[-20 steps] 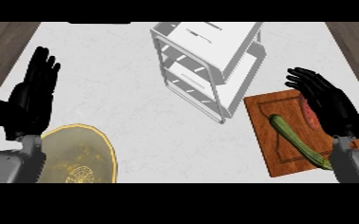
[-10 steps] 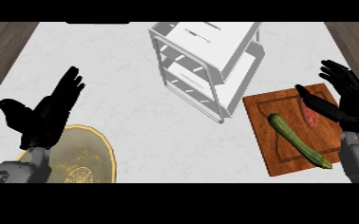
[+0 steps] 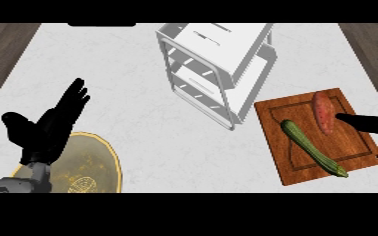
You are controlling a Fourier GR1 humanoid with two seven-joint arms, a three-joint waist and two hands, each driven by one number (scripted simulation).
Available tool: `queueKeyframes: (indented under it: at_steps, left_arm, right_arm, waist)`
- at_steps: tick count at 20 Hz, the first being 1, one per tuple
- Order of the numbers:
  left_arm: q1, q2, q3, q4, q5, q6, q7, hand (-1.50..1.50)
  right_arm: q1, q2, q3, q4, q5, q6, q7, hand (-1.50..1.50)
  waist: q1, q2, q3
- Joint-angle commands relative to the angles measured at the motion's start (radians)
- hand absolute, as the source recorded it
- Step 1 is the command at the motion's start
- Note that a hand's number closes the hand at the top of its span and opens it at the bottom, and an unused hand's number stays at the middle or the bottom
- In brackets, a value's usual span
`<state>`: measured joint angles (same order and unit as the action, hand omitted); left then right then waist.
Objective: Pick the sweet potato from the cutting board and place it in the tiered basket
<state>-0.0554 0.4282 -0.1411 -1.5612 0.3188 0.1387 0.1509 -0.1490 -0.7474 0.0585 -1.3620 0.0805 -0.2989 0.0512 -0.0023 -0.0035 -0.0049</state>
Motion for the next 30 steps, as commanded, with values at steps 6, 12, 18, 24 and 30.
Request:
queueKeyframes:
  at_steps: [6,12,18,24,30]
  left_arm:
    - [-0.008,-0.007,0.008,0.038,0.01,-0.036,-0.018,0.0]
    - [-0.018,-0.015,0.033,-0.01,-0.032,-0.023,0.028,0.0]
    - [-0.04,-0.081,0.043,0.073,-0.063,-0.053,-0.009,0.0]
    - [-0.024,-0.093,0.065,0.004,-0.081,-0.048,0.034,0.0]
    - [0.001,-0.089,0.119,0.023,-0.088,-0.12,-0.002,0.0]
  right_arm:
    - [-0.084,-0.253,0.195,-0.161,0.022,0.471,0.421,-1.5]
    - [-0.121,-0.115,0.209,-0.274,0.067,0.499,0.651,-1.5]
    - [-0.108,0.024,0.21,-0.145,0.238,0.436,0.623,-1.5]
    - [-0.176,0.141,0.21,0.081,0.344,0.423,0.573,-1.5]
    - [-0.165,0.155,0.144,0.227,0.463,0.354,0.41,-1.5]
  waist:
    - [0.016,0.004,-0.001]
    - [0.004,0.002,0.004]
    - [0.002,0.004,0.005]
    - [0.009,0.005,0.005]
    - [0.006,0.004,0.005]
